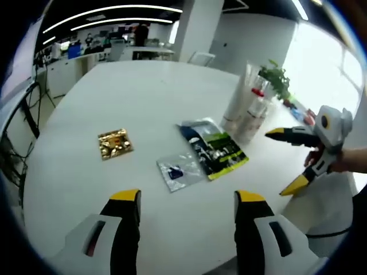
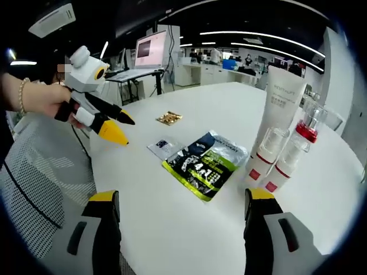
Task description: Arrange the skincare products in the storage area until every visible bottle or jar stands upright without overlapping.
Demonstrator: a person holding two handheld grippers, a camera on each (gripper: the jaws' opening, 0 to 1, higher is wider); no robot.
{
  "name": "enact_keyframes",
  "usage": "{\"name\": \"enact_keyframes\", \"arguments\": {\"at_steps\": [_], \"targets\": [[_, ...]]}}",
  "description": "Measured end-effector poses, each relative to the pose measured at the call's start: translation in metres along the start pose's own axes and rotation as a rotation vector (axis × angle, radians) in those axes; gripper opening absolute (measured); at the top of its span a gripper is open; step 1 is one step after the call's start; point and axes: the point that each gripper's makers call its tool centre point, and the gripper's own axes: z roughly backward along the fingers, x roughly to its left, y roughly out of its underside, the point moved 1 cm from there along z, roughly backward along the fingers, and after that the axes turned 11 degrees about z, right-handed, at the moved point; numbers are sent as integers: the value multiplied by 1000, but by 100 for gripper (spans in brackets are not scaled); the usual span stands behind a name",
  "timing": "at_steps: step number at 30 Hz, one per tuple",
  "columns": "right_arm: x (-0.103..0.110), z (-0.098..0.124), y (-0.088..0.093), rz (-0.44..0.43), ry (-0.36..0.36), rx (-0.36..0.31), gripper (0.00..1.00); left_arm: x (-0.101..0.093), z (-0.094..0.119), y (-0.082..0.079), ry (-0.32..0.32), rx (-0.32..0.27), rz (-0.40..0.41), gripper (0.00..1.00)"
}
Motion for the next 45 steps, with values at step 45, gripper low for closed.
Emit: {"name": "enact_keyframes", "arguments": {"at_steps": [45], "targets": [[-16, 90, 8, -25, 175, -75, 100, -27, 79, -11, 16, -158, -68, 97]]}}
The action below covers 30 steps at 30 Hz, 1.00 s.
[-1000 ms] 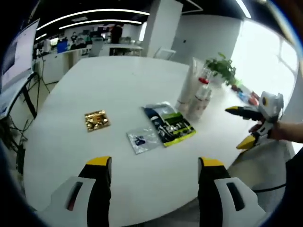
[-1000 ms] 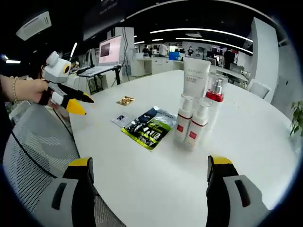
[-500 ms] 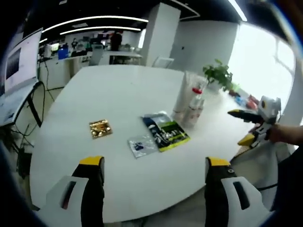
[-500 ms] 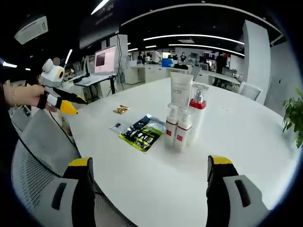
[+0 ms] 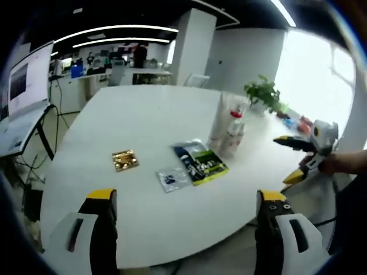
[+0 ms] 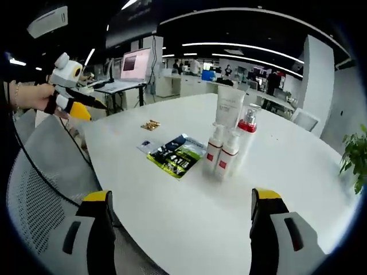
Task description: Arrange the skincare products in the storage area until every visible bottle or jar stands upright without overlapping.
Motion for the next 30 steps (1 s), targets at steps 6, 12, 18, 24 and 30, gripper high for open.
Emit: {"name": "enact_keyframes", "arguments": {"at_steps": [6, 12, 18, 24, 30], "targets": [[-13, 3, 6, -58, 44, 6, 100, -1, 1, 2, 3, 7, 11, 99], [-14, 3, 5, -64, 54, 1, 100, 3, -4, 1, 2, 21, 17, 99], [-16, 2, 8, -74, 54, 7, 100, 8, -13, -3, 2, 34, 13, 98], [-14, 2, 11, -85, 40, 22, 99, 14, -22, -11, 4, 46, -6, 98], [-12, 1, 14, -103, 30, 41, 97, 26, -36, -19, 3, 71, -31, 97]]}}
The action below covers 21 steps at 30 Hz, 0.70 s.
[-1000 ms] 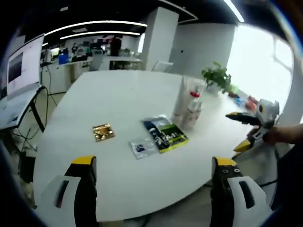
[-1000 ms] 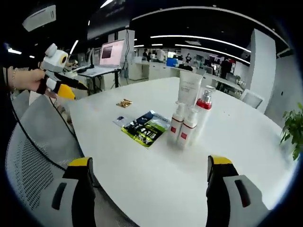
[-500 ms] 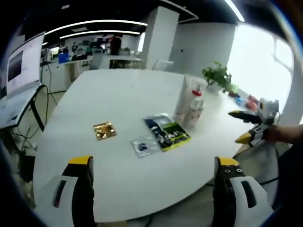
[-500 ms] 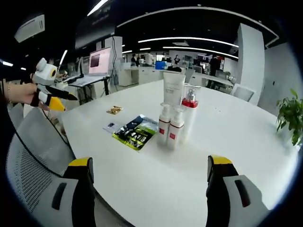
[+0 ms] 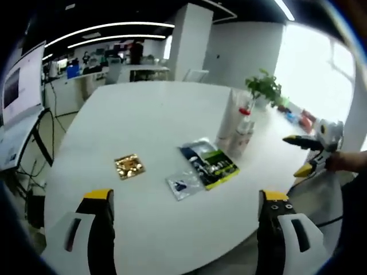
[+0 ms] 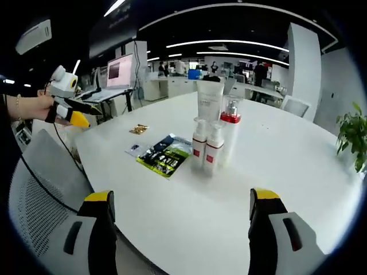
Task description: Arrange the skincare products in the storage area until every visible bottle or jar stands upright without overlapping.
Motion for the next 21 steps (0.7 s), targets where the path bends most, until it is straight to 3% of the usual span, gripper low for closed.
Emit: {"name": "enact_keyframes", "arguments": {"at_steps": [9, 19, 21], "targets": [[-3, -2, 3, -4, 7, 21, 98, 11, -24, -8, 0, 81, -74, 99], [-2, -4, 9, -13, -5, 48, 97, 36, -53, -4, 8, 188, -135, 99], [-2, -4, 10, -13, -5, 54, 97, 32, -55, -4, 14, 212, -160, 99]]}}
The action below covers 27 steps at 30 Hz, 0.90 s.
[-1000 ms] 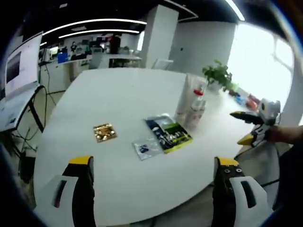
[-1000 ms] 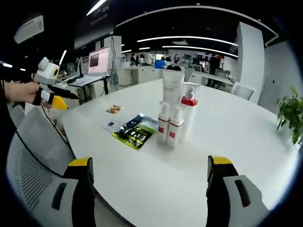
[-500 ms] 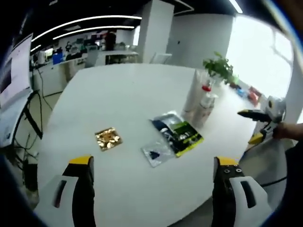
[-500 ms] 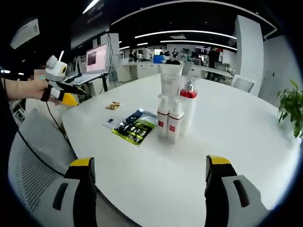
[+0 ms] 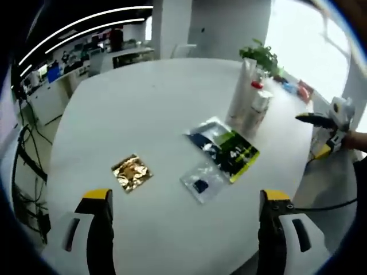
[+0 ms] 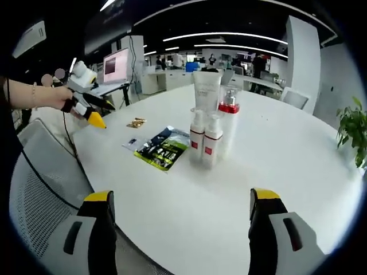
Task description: Arrange the skincare products in the storage area until every visible bottle or jar stands upright without overlapping.
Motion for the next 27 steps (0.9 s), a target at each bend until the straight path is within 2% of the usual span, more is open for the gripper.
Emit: {"name": "enact_keyframes", "arguments": {"at_steps": [3, 9, 11, 13, 21, 27], "targets": [[1, 0, 1, 0, -4, 6, 97, 3, -4, -2, 7, 16, -28, 99], [4, -1, 4, 7, -16, 27, 96, 25, -13, -7, 10, 70, -90, 98], [3, -1, 4, 5, -14, 26, 96, 23, -17, -6, 15, 97, -133, 98], [2, -1, 4, 1, -8, 27, 96, 32, -24, -5, 16, 147, -169, 97], [2, -3, 7, -9, -16, 49, 95, 43, -40, -13, 24, 180, -190, 93], [1, -3, 12, -11, -11, 72, 95, 55, -52, -9, 20, 228, -238, 89]]}}
